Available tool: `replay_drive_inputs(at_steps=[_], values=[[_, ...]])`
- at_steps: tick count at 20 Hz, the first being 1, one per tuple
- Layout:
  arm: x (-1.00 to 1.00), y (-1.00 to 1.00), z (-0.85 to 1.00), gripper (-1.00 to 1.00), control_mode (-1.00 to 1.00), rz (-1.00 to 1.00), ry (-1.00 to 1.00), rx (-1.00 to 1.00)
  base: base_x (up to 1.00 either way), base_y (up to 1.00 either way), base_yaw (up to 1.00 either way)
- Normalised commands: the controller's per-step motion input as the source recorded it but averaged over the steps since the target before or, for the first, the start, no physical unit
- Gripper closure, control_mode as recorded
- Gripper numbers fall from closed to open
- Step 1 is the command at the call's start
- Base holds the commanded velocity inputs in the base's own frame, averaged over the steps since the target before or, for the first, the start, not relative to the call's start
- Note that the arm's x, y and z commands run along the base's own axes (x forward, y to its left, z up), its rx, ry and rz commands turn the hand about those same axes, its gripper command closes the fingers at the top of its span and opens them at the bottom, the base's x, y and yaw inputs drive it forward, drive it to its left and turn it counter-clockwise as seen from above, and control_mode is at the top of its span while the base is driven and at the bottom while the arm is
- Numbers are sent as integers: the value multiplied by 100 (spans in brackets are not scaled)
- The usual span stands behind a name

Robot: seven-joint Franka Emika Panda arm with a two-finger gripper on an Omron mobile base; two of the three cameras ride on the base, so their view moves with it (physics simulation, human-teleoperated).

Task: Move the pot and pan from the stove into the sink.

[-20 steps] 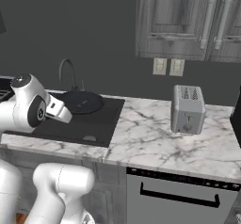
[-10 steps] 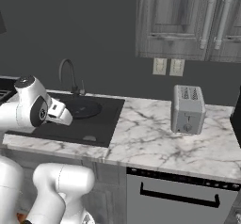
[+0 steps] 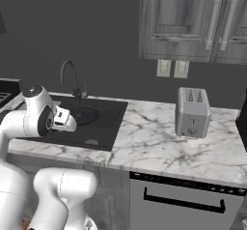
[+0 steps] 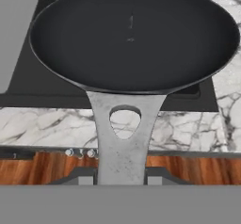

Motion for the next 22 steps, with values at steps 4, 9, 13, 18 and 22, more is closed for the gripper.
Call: replay_drive_inputs(at_steps=[4,9,13,18,22], values=[[30,7,-17,100,-100,10,2,0,0,0,0],[39,10,-20,100,-100,8,4,0,0,0,0],[42,9,-24,100,-100,6,4,0,0,0,0],[36,5,-27,100,-100,6,5,0,0,0,0],[40,1,-24,100,-100,5,5,0,0,0,0]])
